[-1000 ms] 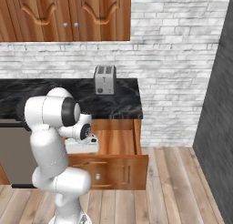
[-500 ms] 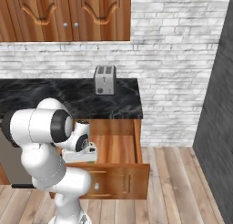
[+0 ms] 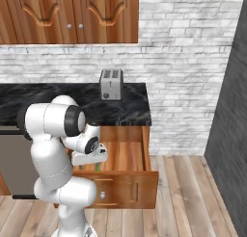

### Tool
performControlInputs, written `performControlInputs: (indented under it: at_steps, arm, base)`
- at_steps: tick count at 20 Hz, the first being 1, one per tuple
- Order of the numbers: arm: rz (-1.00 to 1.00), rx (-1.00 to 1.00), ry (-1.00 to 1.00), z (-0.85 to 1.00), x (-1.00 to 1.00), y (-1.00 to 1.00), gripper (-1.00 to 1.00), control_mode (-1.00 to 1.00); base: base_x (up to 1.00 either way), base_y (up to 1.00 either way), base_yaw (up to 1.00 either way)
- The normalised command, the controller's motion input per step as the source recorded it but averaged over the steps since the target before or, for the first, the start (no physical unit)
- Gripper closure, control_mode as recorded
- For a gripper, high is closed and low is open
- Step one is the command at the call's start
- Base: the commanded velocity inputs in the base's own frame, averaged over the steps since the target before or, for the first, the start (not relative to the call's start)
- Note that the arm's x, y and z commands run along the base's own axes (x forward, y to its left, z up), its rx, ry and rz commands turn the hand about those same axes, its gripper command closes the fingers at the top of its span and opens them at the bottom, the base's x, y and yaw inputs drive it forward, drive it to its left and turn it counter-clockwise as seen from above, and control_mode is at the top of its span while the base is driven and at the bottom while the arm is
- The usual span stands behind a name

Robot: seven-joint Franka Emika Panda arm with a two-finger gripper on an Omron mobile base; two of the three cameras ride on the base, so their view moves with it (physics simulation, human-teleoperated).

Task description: Restock the sink supplies by placing the sponge and soap dispenser on the counter and next to the sink. Make sure the soap dispenser is upright.

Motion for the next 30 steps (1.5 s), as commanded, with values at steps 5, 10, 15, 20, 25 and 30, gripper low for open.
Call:
performControlInputs:
  at_steps: [5,10,15,20,25,30]
  arm:
    - [0.00,0.00,0.03,0.00,0.47,-0.14,-1.00,-1.00]
    - [0.00,0.00,0.05,-0.09,0.28,-0.35,-1.00,-1.00]
    - [0.00,-0.04,0.04,0.00,0.30,-0.03,-1.00,-1.00]
    - [0.00,-0.08,0.00,-0.04,0.36,0.04,-1.00,-1.00]
    - [-0.01,-0.16,0.00,-0.34,0.10,0.40,-1.00,-1.00]
    - [0.00,-0.07,0.00,-0.23,0.11,0.23,-1.00,-1.00]
  base:
    - [0.00,0.00,0.00]
    - [0.00,0.00,0.00]
    - [0.00,0.00,0.00]
    - [0.00,0.00,0.00]
    - [0.00,0.00,0.00]
    - [0.00,0.00,0.00]
